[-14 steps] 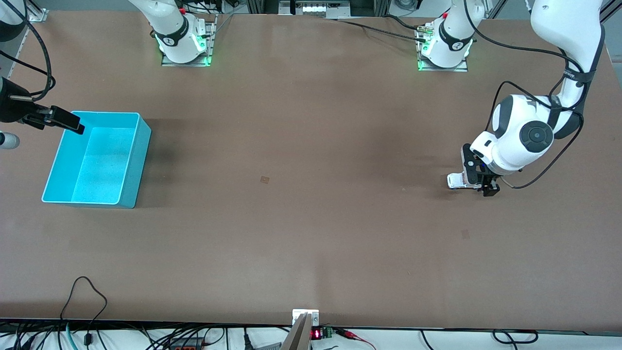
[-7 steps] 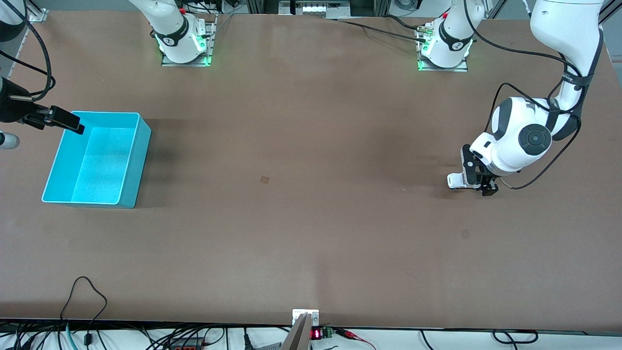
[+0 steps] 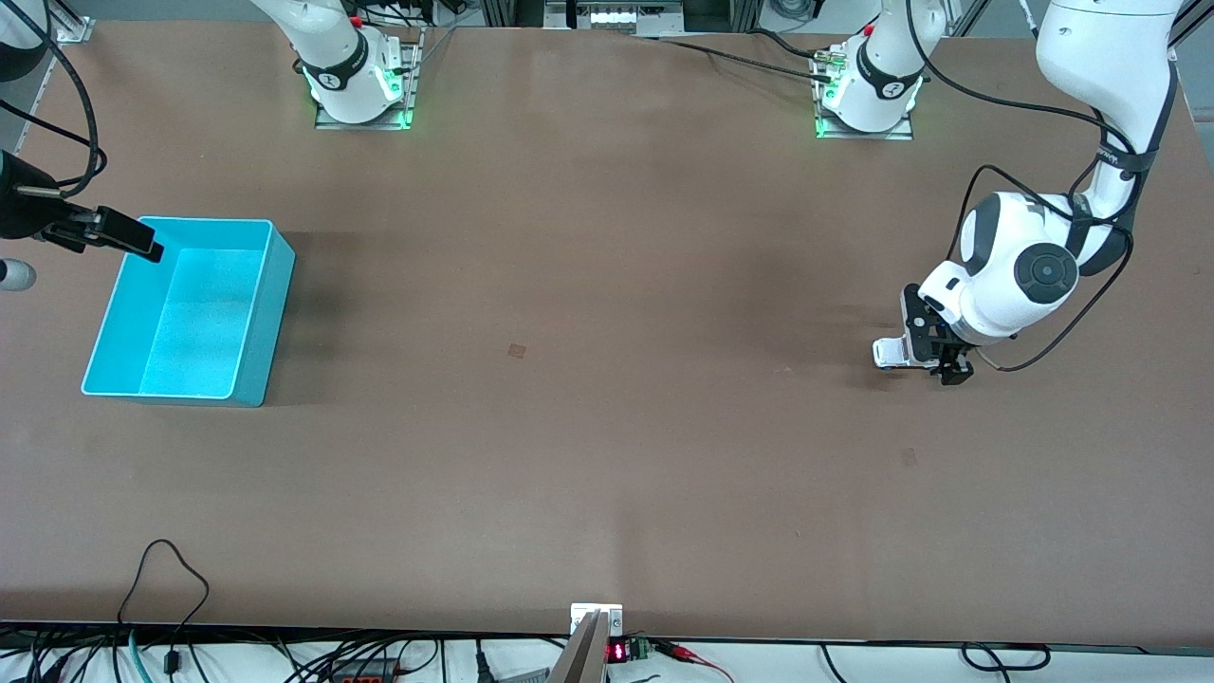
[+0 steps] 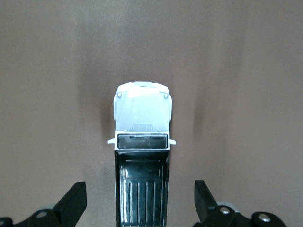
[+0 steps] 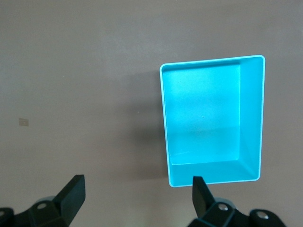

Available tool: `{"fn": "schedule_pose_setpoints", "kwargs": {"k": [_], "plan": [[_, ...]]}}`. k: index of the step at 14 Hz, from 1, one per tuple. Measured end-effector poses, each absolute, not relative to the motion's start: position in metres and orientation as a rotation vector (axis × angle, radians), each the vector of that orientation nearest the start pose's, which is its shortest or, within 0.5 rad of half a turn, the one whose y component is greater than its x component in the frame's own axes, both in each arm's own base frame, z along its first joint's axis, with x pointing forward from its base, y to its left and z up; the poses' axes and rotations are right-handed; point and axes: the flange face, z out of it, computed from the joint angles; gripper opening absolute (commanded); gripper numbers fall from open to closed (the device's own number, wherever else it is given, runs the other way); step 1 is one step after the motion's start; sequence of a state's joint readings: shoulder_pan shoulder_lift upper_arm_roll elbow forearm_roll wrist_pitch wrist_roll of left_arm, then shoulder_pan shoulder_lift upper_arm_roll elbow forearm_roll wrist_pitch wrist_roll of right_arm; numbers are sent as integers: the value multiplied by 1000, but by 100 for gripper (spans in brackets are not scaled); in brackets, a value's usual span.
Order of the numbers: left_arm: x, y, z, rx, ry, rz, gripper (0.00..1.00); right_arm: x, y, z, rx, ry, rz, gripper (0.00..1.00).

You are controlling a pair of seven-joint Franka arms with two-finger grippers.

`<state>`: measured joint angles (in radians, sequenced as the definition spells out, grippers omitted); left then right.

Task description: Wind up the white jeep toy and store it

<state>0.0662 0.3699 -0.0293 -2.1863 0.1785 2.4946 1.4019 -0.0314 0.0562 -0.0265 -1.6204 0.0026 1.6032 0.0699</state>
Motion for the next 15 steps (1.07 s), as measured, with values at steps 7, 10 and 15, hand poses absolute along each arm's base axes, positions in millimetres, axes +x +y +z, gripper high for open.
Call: {"fn": "schedule_pose_setpoints", "kwargs": {"k": [7, 10, 15], "plan": [[548, 18, 198, -2249, 2171, 192, 100, 570, -33, 572, -3132, 203, 115, 100], [548, 17, 198, -2226, 2193, 184, 100, 570, -33, 572, -3132, 203, 115, 100], [547, 23, 195, -2237, 2183, 180, 100, 570, -33, 572, -3132, 203, 115, 100]]}}
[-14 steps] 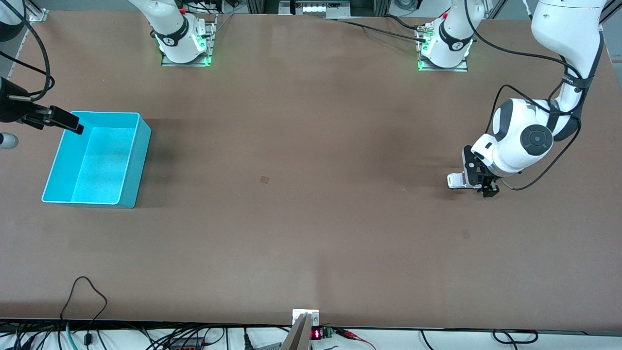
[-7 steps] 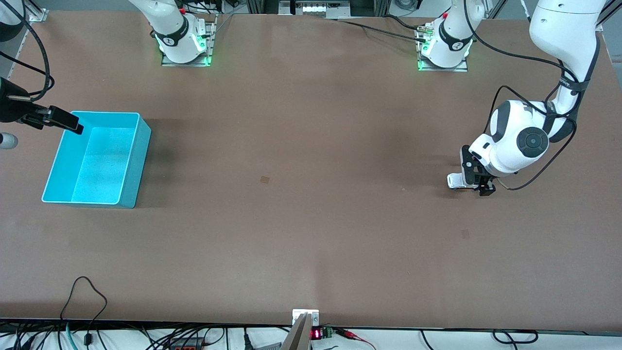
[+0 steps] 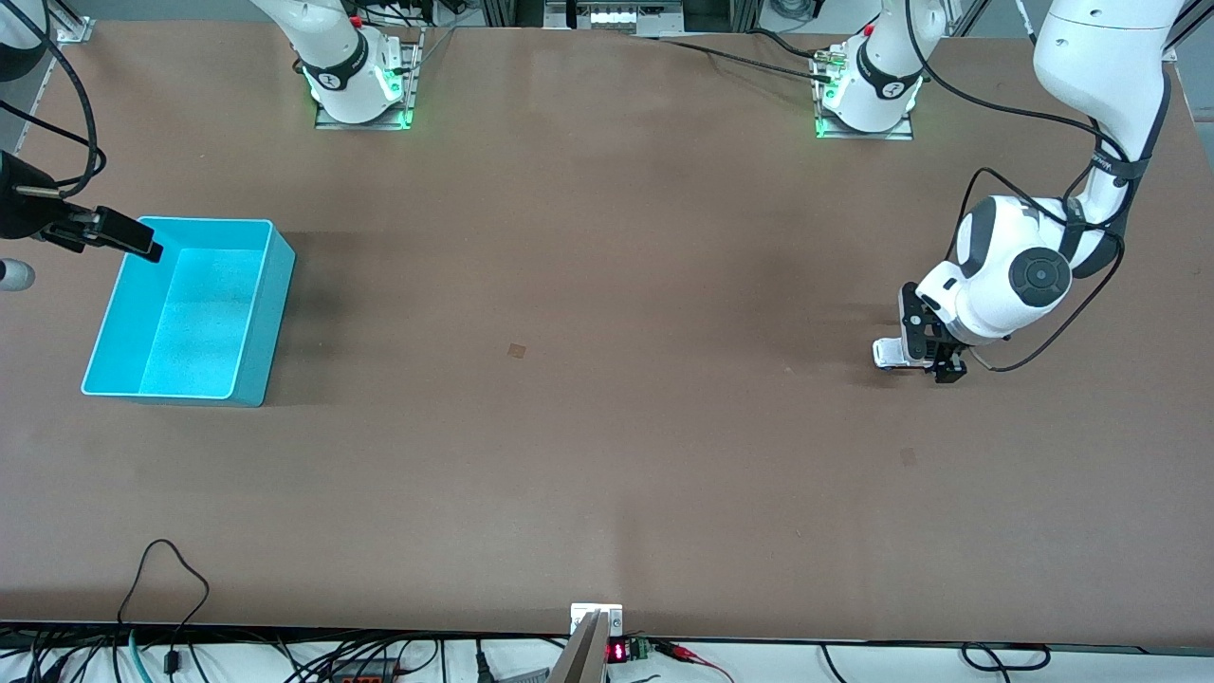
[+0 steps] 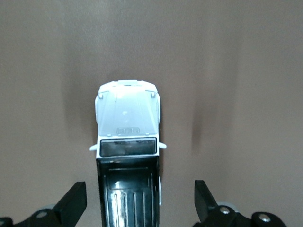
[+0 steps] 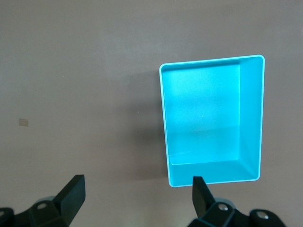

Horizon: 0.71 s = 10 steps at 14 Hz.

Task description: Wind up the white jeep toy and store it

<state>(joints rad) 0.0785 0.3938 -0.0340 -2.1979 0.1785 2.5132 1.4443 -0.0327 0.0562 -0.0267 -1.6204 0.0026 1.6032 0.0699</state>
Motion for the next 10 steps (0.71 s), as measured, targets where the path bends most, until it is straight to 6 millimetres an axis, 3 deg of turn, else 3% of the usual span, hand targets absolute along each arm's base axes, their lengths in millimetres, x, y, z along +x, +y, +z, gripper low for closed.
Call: {"fn": "schedule_pose_setpoints", "kwargs": {"k": [4, 10], "plan": [[547, 24, 194, -2240, 2182, 181, 100, 570, -33, 572, -3132, 203, 115, 100], [547, 20, 193, -2233, 2192, 177, 88, 570, -33, 572, -3132, 204, 115, 100]]}}
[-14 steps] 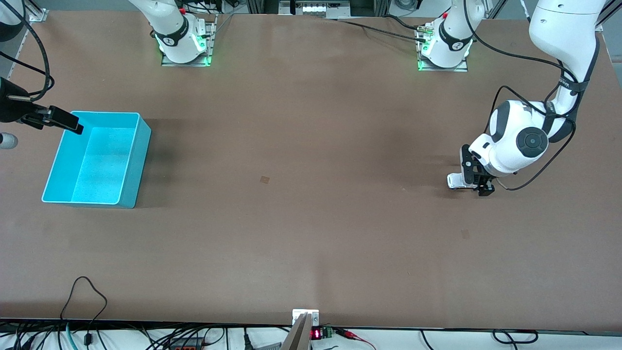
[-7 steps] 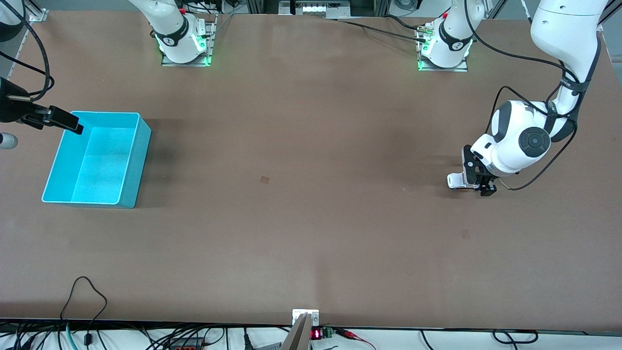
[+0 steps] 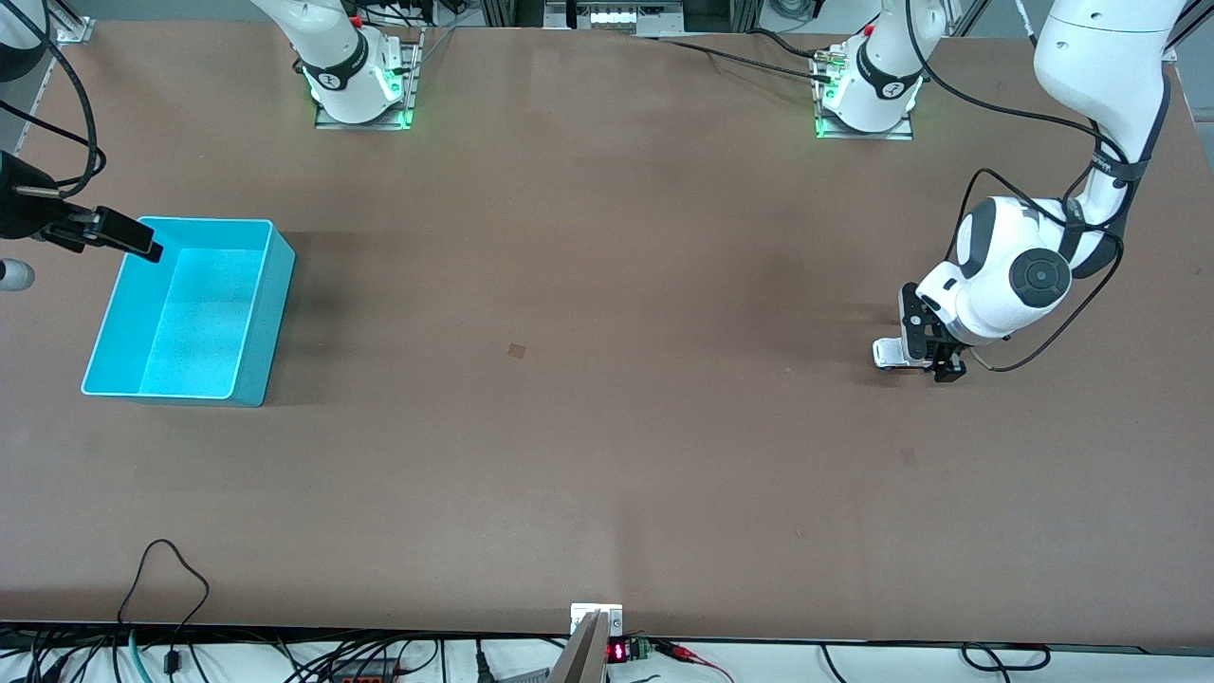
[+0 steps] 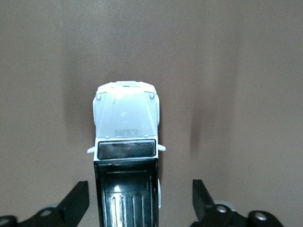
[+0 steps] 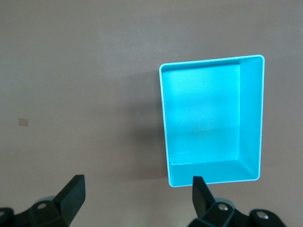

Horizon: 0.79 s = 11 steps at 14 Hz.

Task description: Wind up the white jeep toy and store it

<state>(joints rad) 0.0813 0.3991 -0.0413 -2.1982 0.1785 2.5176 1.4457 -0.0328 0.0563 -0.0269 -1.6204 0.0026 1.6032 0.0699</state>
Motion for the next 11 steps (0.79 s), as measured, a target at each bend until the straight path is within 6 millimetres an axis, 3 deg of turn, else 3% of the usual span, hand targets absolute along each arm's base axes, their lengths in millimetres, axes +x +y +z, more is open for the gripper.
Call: {"fn": "schedule_pose_setpoints", "kwargs": {"k": [2, 3, 5, 7, 11], "plan": [[547, 19, 193, -2231, 2194, 176, 81, 570, -33, 572, -3132, 204, 115, 100], [547, 19, 193, -2231, 2194, 176, 68, 570, -33, 572, -3132, 204, 115, 100], [547, 19, 193, -2230, 2194, 174, 52, 570, -33, 572, -3132, 204, 116, 100], [547, 19, 193, -2206, 2219, 173, 40, 570, -33, 572, -3132, 204, 116, 100], [548, 19, 193, -2156, 2268, 170, 34, 570, -34, 572, -3132, 204, 116, 100]]}}
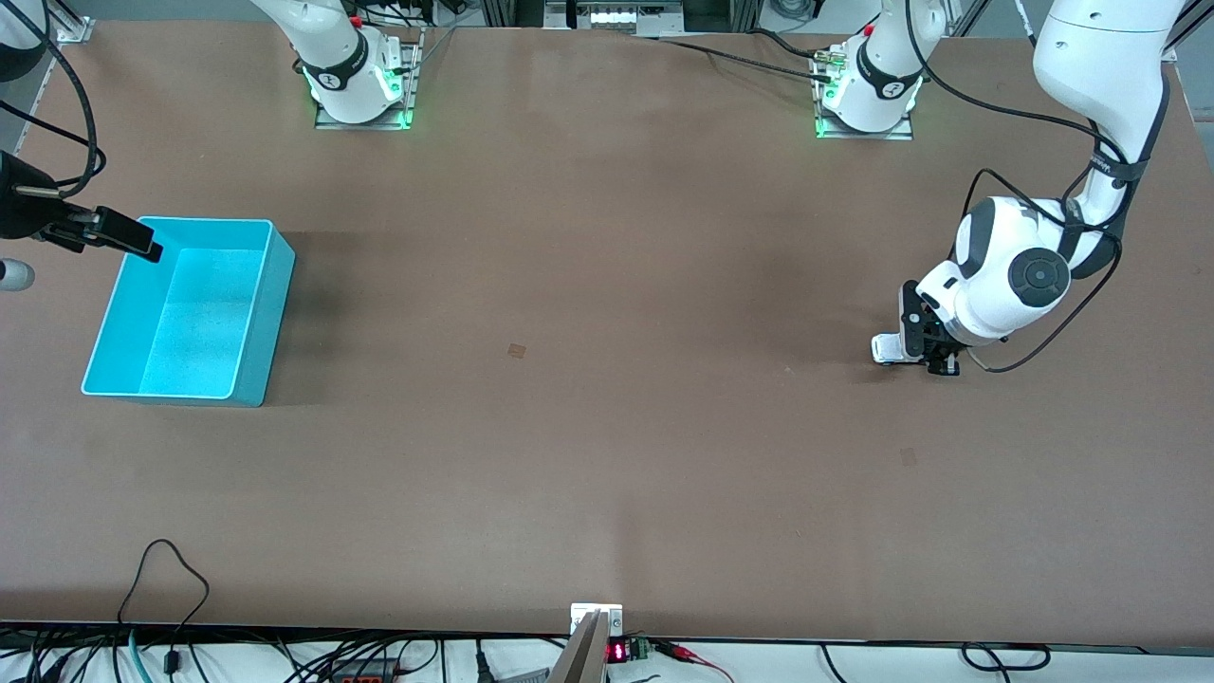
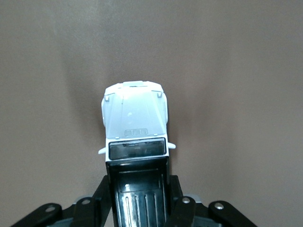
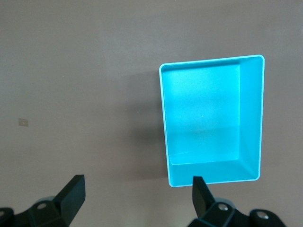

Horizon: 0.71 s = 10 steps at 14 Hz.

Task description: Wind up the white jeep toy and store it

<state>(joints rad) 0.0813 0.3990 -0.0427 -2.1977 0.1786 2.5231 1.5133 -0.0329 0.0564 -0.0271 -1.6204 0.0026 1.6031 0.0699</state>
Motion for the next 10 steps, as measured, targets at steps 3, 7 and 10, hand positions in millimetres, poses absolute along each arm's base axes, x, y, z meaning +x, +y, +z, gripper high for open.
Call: {"fn": "schedule_pose_setpoints", "kwargs": {"k": [3, 7, 10], "plan": [[548, 18, 194, -2105, 2318, 168, 30, 570, -34, 572, -3132, 205, 116, 100], [550, 18, 201, -2089, 2321, 156, 28, 570, -34, 572, -3132, 205, 117, 100], [550, 12, 202, -2111, 2299, 149, 28, 570, -34, 572, -3132, 205, 117, 100]]}}
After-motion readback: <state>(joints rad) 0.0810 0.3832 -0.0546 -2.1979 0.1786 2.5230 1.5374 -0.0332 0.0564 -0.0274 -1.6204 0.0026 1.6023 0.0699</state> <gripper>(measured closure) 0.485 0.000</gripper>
